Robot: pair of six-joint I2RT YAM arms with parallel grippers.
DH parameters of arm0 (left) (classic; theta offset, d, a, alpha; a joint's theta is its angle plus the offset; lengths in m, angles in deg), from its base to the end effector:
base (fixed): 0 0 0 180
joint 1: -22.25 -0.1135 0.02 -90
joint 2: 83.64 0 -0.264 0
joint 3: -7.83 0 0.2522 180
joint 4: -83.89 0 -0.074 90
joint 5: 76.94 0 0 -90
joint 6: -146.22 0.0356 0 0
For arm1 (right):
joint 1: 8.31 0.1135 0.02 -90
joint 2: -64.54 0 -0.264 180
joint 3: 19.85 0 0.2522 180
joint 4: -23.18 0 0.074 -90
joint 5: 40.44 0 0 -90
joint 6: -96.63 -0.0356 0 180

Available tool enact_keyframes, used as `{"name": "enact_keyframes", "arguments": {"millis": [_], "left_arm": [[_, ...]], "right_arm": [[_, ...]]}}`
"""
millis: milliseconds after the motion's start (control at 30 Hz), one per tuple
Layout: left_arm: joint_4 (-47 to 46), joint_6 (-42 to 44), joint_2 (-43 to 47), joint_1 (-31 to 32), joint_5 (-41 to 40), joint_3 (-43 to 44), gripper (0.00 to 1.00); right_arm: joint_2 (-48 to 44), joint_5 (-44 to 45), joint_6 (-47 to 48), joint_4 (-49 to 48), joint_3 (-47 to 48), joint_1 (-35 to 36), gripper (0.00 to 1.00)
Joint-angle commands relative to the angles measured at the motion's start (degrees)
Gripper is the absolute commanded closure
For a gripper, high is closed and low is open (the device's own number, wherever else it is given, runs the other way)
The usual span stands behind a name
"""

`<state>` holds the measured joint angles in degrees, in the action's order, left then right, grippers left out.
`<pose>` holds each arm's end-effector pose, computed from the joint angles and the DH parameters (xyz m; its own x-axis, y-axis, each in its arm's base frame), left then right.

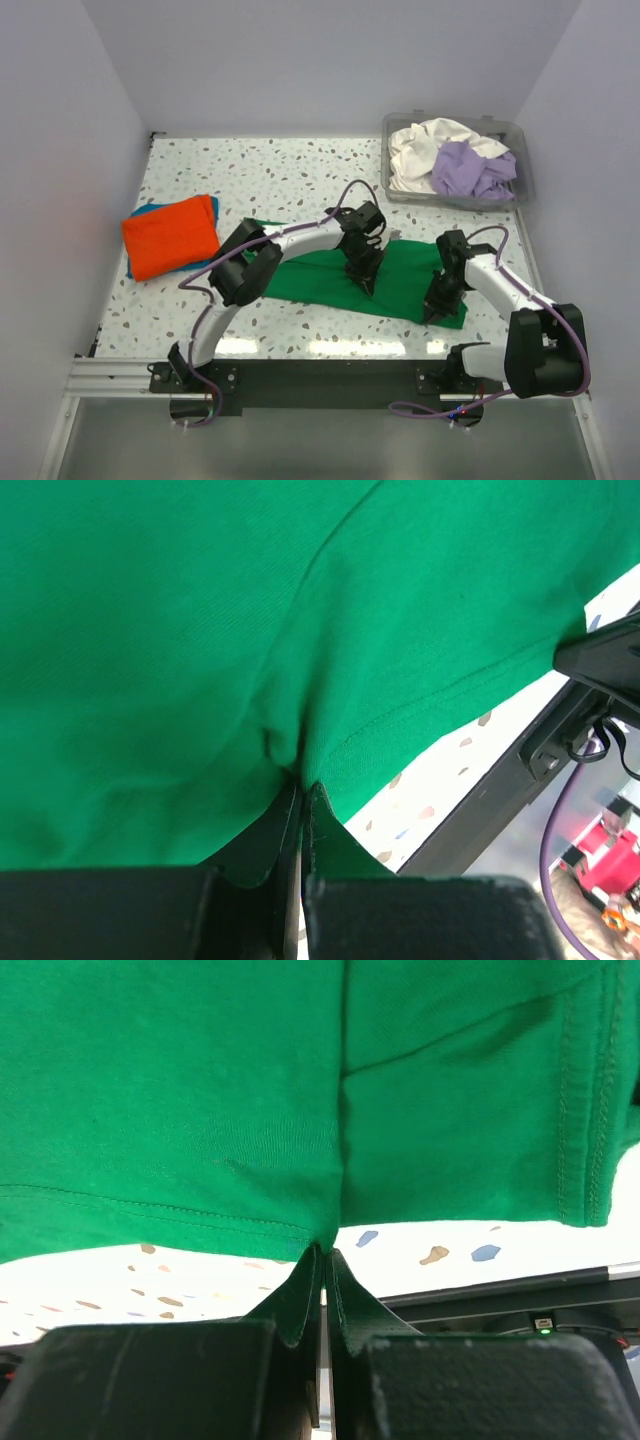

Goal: Fold and stack the t-shirts
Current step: Fold the tshirt

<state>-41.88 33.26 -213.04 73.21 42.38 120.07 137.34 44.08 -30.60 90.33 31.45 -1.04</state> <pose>0.2775 -0.3699 0.1435 -0.8522 0.5109 -0.1128 0.4813 0.6811 -0.5518 0.1773 0.0260 0.1639 -0.8672 0.4965 0.0390 0.4979 0.8625 0.0903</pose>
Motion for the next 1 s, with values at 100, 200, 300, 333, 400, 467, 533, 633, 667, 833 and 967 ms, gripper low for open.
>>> {"name": "enact_keyframes", "arguments": {"millis": [100, 200, 300, 333, 400, 467, 533, 633, 667, 833, 967], "left_arm": [[1.55, 0.2, 8.02, -1.91, -3.66, -2.67, 1.0], [1.63, -0.15, 8.9, -2.36, -3.83, -3.64, 1.0], [1.54, -0.33, 9.61, -2.79, -4.1, -4.08, 1.0], [1.54, -0.33, 9.7, -2.8, -4.18, -4.17, 1.0], [1.72, -0.42, 9.78, -3.15, -4.27, -4.43, 1.0], [1.81, -0.51, 10.05, -3.5, -4.18, -4.7, 1.0], [2.07, -0.51, 10.14, -3.67, -4.27, -4.78, 1.0], [2.33, -0.33, 10.14, -3.94, -4.19, -4.79, 1.0], [2.33, -0.42, 9.96, -4.11, -4.27, -4.79, 1.0], [3.04, -0.42, 9.87, -4.55, -4.71, -4.79, 1.0], [3.47, -0.51, 9.87, -4.82, -5.15, -4.7, 0.71]], "right_arm": [[-0.29, -4.01, 0.5, 1.64, 2.19, 0.55, 1.0], [-0.02, -5.16, 0.58, 1.46, 2.54, 0.73, 1.0], [0.16, -5.95, 0.58, 1.46, 3.24, 0.73, 1.0], [0.24, -6.21, 0.67, 1.55, 3.42, 0.9, 1.0], [0.42, -6.83, 0.58, 1.63, 3.85, 0.91, 1.0], [0.68, -7.27, 0.67, 1.55, 4.03, 1.17, 1.0], [0.86, -7.71, 0.67, 1.55, 4.3, 1.52, 1.0], [1.47, -8.23, 0.67, 1.28, 4.3, 2.13, 1.0], [1.82, -8.32, 0.58, 1.11, 4.3, 2.22, 1.0], [3.05, -7.89, 0.41, 0.23, 4.3, 2.93, 1.0], [4.37, -6.48, 0.41, -0.21, 5.17, 2.93, 0.73]]}}
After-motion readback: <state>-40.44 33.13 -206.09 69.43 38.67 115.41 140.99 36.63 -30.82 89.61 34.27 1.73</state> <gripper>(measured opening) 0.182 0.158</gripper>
